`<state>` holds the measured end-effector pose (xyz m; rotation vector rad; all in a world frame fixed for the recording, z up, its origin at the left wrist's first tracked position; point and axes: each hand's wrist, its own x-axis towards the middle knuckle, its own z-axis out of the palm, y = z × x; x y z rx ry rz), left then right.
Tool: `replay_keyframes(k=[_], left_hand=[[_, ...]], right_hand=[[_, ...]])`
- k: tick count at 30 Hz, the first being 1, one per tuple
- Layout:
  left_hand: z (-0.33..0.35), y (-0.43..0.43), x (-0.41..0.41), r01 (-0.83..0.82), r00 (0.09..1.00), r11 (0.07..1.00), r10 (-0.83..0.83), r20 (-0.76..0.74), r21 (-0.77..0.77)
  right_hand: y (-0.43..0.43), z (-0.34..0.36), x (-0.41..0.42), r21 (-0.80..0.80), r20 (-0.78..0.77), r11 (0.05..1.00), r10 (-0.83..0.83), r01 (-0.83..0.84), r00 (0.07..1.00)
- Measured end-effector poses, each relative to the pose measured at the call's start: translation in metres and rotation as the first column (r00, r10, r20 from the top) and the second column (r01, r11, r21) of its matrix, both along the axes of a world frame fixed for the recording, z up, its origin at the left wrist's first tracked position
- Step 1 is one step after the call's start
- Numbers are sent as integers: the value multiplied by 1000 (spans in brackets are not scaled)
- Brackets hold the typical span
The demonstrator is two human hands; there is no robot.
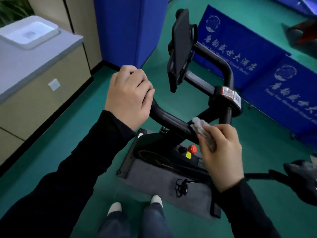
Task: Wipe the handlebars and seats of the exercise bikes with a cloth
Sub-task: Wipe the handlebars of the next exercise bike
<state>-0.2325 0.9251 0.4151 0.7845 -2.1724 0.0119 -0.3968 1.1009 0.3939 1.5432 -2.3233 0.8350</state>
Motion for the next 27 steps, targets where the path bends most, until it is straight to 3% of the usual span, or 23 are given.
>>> replay_keyframes(k=[3, 5, 8, 12, 17, 20, 23, 25, 27], left_hand=[[-2, -1, -1, -5, 1000, 1000, 5, -4, 1], [-2, -2, -2, 0, 1000, 1000, 0, -11, 15], [-4, -2, -4, 0, 1000, 1000, 0, -9, 0], [-4, -5, -3, 29, 999, 999, -29, -23, -17], [-4, -9, 1, 74, 997, 997, -73, -15, 22], [-5, -8, 1, 67, 998, 997, -66, -14, 41], [-7, -6, -1, 41, 999, 998, -40, -21, 49], [-7, -7, -2, 32, 999, 997, -31, -18, 70], [-7, -8, 0, 41, 999, 997, -40, -14, 64]], right_hand=[[7, -26, 26, -215, 129, 946, -219, 243, 967], [-1, -37, 45, -345, 269, 843, -333, 413, 904], [-22, -42, 72, -439, 424, 716, -367, 542, 828], [-56, -39, 101, -515, 483, 683, -268, 518, 833], [-83, -39, 119, -556, 497, 706, -142, 440, 856], [-63, -41, 103, -553, 437, 693, -233, 464, 869], [-48, -42, 86, -562, 464, 606, -332, 563, 821], [-56, -43, 93, -565, 508, 588, -303, 578, 806], [-74, -41, 112, -575, 498, 632, -234, 520, 835]])
